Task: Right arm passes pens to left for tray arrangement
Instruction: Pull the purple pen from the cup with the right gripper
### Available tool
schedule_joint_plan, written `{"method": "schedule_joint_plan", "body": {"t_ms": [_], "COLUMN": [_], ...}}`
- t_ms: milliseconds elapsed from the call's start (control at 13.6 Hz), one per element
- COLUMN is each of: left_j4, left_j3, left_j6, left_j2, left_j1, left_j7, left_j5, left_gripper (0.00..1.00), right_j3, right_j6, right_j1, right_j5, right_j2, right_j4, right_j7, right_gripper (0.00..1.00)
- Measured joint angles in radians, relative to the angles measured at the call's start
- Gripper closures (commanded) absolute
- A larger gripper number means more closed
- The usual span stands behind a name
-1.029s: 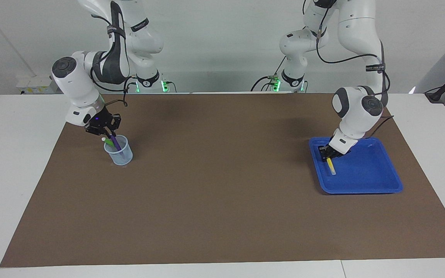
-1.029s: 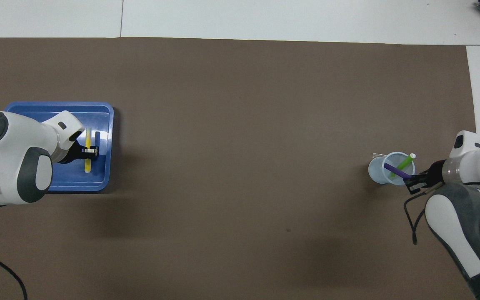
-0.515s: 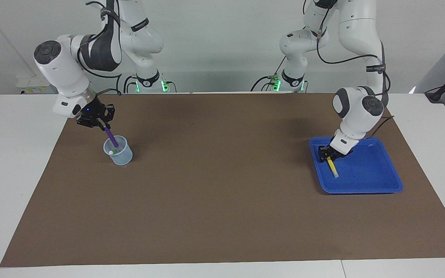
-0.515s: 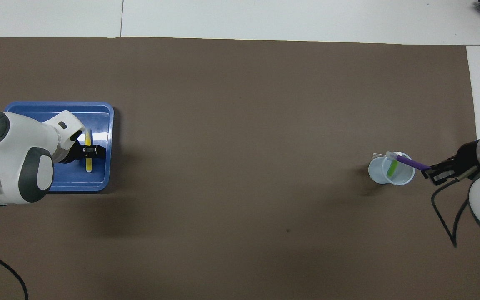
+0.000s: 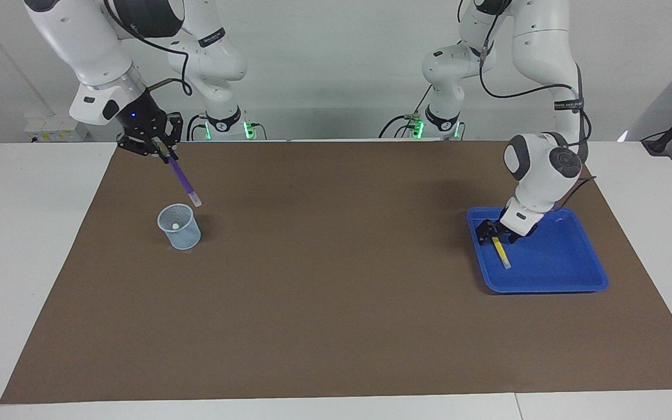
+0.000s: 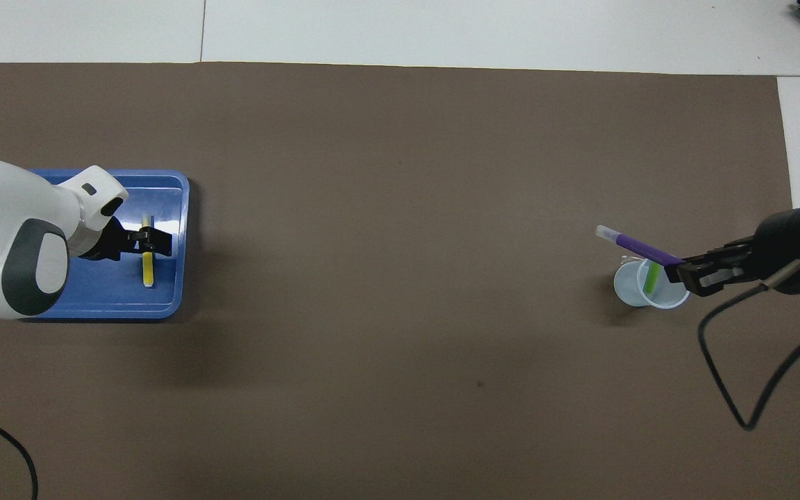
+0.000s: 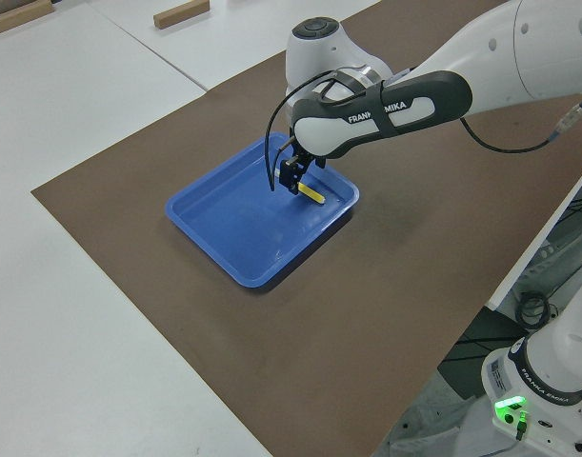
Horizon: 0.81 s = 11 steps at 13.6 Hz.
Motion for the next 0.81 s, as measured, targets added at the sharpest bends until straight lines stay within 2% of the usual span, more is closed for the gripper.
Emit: {"method": "schedule_joint_plan", "body": {"t_ms": [147,294,441,662,809], "left_j4": [0.086,0.115,0.118,0.119,0.119], "left_j3": [-0.003,-0.016,-0.037,-0.044,-0.043], "left_j6": [-0.112,-0.157,-0.182,-0.254,-0.32], "left_j2": [-0.009,-0.041,-0.088,-0.165,-0.199], "left_j1": [0.0,-0.004,-0.028,-0.112,-0.127], "left_j7": [-0.038,-0.121,-0.27,-0.496,-0.584], "left_j5": [-0.047,-0.105,-0.16,-0.222,-0.39], "left_gripper": [0.0,0.0,0.0,0.0,0.03], "right_j3": [0.095,0.176,0.196,0.196,0.197], "right_j6": [0.073,0.13,0.16,0.236,0.267], "right_j1": [0.003,0.014,0.046,0.113,0.164], "right_j5": [0.02,0.05,0.108,0.13,0.13], "right_j2": [0.002,0.002,0.002,0.003,0.004], "right_j4": [-0.001,-0.001,-0.001,-0.007,-0.022], "right_j7": [0.148,0.305,0.412,0.525,0.593], "right_gripper": [1.0,1.0,1.0,1.0,1.0]}}
